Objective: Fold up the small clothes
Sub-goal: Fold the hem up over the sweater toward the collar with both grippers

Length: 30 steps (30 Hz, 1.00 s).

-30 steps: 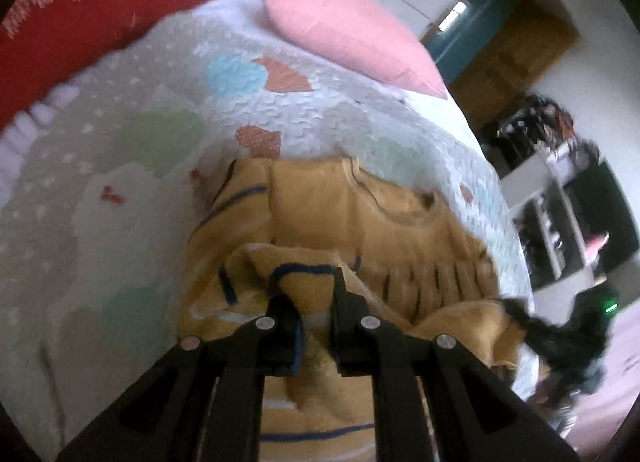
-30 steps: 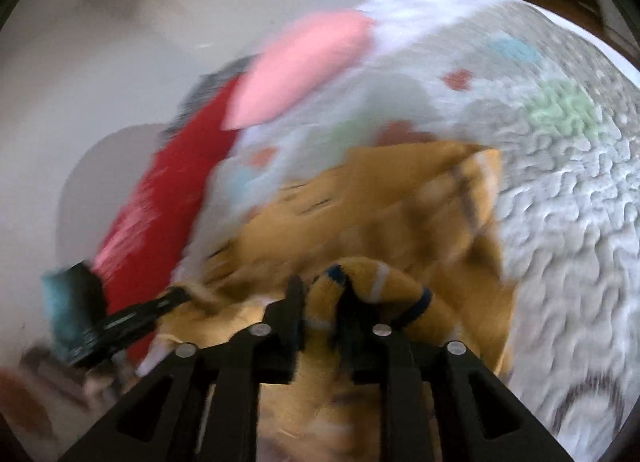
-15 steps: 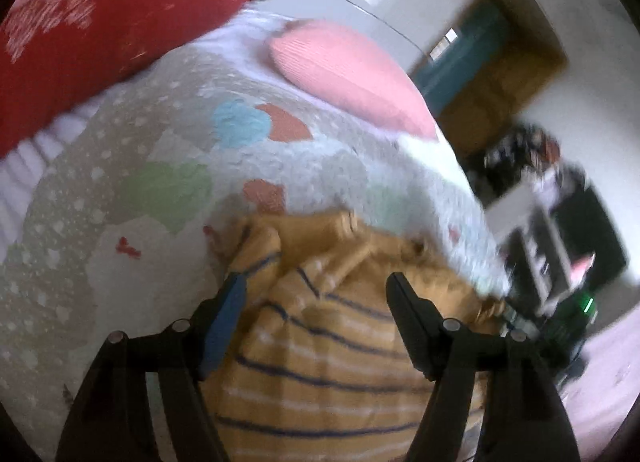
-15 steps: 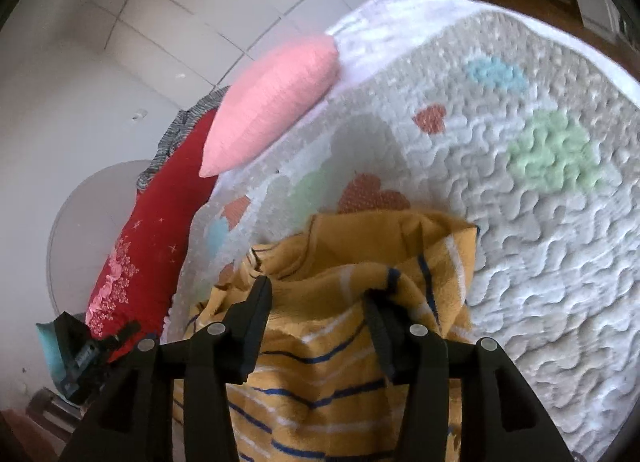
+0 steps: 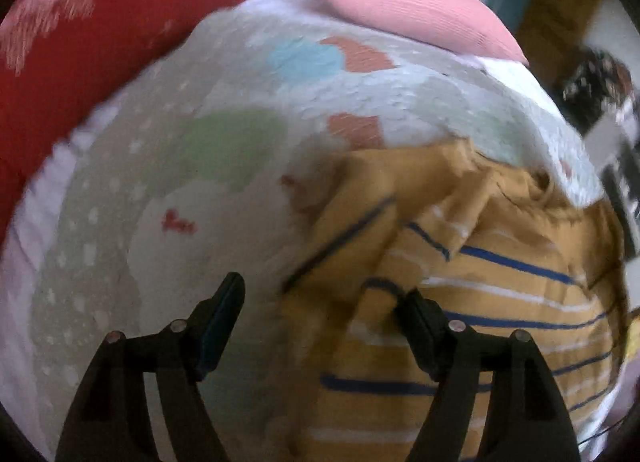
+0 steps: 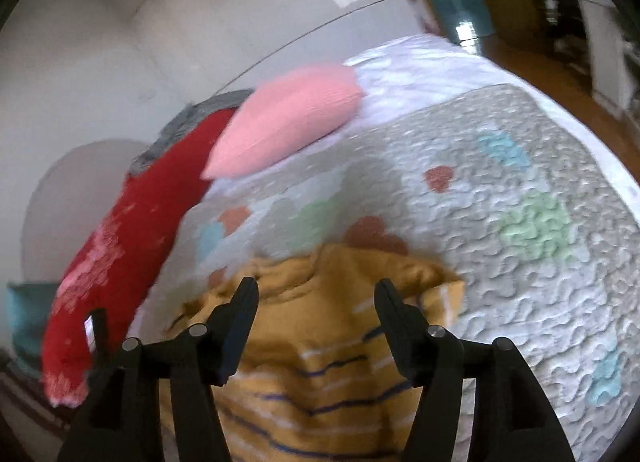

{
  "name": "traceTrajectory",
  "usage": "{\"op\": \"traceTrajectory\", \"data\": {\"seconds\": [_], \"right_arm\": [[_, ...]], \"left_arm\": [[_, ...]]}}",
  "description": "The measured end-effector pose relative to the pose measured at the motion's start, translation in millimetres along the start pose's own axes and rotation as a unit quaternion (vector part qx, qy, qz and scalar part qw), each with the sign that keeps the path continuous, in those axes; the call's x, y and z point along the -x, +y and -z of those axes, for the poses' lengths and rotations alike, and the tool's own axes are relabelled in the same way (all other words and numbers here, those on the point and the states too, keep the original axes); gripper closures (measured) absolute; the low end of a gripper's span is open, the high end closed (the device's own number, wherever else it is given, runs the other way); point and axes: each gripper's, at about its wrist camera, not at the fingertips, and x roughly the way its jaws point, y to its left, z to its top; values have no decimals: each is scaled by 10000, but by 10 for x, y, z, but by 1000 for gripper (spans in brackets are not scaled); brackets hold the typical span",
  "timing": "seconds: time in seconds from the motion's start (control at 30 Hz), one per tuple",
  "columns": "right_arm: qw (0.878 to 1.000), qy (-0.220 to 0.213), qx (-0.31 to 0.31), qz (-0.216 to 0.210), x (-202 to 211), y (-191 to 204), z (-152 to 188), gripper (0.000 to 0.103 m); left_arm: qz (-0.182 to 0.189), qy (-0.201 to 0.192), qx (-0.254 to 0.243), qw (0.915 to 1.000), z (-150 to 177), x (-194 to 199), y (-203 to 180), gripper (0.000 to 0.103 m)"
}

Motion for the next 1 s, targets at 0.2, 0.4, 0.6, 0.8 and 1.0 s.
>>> {"op": "traceTrajectory", "data": {"seconds": [0.2, 0.4, 0.6, 0.8, 1.0], "right_arm": [[9918, 1068, 706, -38, -561, 122, 268, 46], [9877, 649, -314, 1391, -778, -512, 27, 62], [9847, -55, -9, 1742, -38, -443, 88, 34], [9959, 339, -95, 828, 550, -508, 589, 34], [9928, 1069, -357, 402, 298, -548, 1221, 83]], "left_arm": [[99, -149, 71, 9998, 130, 9, 104, 28], [319, -332, 431, 9980, 202, 183, 261, 28], [375, -605, 587, 9957, 369, 455, 422, 28], [506, -814, 340, 9948, 821, 806, 401, 28], [848, -657, 431, 9933, 1240, 924, 284, 28]]}}
